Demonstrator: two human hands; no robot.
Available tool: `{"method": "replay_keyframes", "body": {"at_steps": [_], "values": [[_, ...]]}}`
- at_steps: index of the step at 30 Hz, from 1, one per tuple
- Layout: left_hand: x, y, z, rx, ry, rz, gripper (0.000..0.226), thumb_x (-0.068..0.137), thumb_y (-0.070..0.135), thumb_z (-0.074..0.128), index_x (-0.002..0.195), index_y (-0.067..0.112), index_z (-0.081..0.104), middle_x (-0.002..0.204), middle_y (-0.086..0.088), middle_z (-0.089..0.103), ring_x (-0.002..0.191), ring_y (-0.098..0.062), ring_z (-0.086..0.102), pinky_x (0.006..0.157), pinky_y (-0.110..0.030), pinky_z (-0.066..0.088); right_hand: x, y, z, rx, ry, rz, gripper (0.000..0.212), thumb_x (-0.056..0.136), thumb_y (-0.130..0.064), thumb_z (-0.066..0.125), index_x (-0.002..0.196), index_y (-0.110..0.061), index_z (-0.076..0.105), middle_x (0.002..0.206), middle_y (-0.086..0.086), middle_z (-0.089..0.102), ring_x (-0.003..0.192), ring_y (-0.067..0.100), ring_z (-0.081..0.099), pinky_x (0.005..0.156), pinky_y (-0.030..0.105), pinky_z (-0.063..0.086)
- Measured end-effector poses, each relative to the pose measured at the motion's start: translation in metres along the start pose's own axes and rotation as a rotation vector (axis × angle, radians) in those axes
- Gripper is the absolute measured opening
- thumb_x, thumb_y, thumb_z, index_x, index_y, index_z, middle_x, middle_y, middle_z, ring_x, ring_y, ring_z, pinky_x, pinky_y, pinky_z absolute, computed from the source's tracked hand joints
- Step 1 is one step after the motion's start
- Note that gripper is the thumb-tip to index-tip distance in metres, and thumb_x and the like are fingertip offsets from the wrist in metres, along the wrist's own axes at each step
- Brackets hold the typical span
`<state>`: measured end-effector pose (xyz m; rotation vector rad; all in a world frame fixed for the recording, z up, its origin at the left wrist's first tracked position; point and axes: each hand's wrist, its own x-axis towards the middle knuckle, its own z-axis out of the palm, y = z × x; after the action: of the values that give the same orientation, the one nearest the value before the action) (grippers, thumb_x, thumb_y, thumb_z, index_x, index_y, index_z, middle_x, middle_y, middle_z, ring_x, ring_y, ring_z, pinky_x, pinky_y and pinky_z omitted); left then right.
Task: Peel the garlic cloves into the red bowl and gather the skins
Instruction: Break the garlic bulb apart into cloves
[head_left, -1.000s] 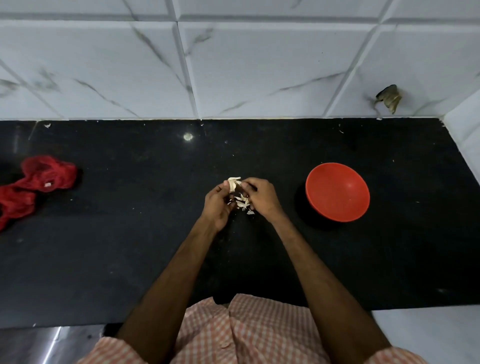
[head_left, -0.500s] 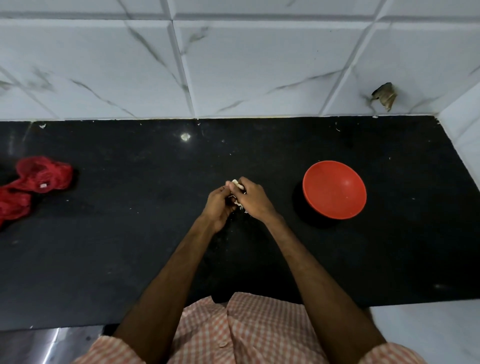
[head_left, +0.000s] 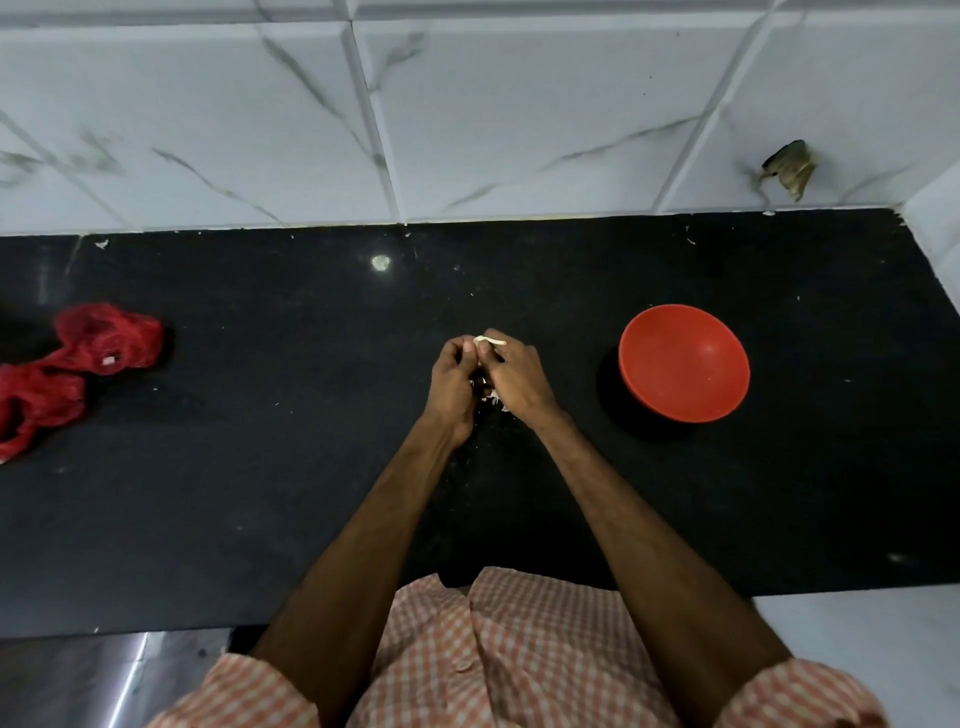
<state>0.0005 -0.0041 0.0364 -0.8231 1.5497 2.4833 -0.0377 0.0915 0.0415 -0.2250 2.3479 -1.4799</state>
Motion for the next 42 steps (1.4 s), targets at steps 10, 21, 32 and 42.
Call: {"method": "replay_keyframes", "body": {"at_steps": [10, 21, 32, 42], "values": [[0.000, -0.007, 0.008, 0.015, -0.008, 0.028, 0.017, 0.108, 0.020, 0.039, 0.104, 0.014, 0.055, 0.096, -0.004, 0.064, 0.081, -0.013, 0.064, 0.062, -0.027, 0.053, -0.002, 0.006, -0.001, 0.024, 0.088, 0.044, 0.026, 0.104, -0.015, 0.046, 0.097, -0.015, 0.070, 0.082, -0.005, 0.065, 0.077, 0.006, 0.062, 0.067, 0.019, 0.045], [0.011, -0.004, 0.008, 0.143, -0.059, 0.053, 0.029, 0.107, 0.028, 0.040, 0.095, 0.013, 0.061, 0.089, -0.004, 0.065, 0.082, -0.014, 0.062, 0.070, -0.028, 0.052, -0.005, 0.011, -0.006, -0.003, 0.088, 0.045, 0.033, 0.105, -0.032, 0.048, 0.102, -0.012, 0.074, 0.079, -0.006, 0.067, 0.071, 0.002, 0.063, 0.065, 0.021, 0.049], [0.005, -0.015, 0.019, -0.181, -0.001, -0.023, 0.024, 0.108, 0.021, 0.040, 0.103, 0.015, 0.063, 0.092, -0.003, 0.065, 0.084, -0.015, 0.064, 0.073, -0.030, 0.056, -0.006, 0.013, -0.007, -0.049, 0.073, 0.043, 0.029, 0.105, -0.023, 0.044, 0.111, -0.015, 0.072, 0.096, 0.001, 0.072, 0.089, 0.014, 0.068, 0.082, 0.039, 0.056], [0.004, -0.021, 0.016, 0.023, -0.030, 0.182, 0.019, 0.105, 0.014, 0.046, 0.100, 0.009, 0.064, 0.096, -0.009, 0.067, 0.091, -0.021, 0.064, 0.079, -0.033, 0.056, -0.007, 0.015, -0.008, 0.188, 0.112, 0.204, 0.029, 0.103, -0.016, 0.045, 0.098, -0.009, 0.073, 0.085, 0.004, 0.071, 0.075, 0.011, 0.064, 0.066, 0.026, 0.050]]}}
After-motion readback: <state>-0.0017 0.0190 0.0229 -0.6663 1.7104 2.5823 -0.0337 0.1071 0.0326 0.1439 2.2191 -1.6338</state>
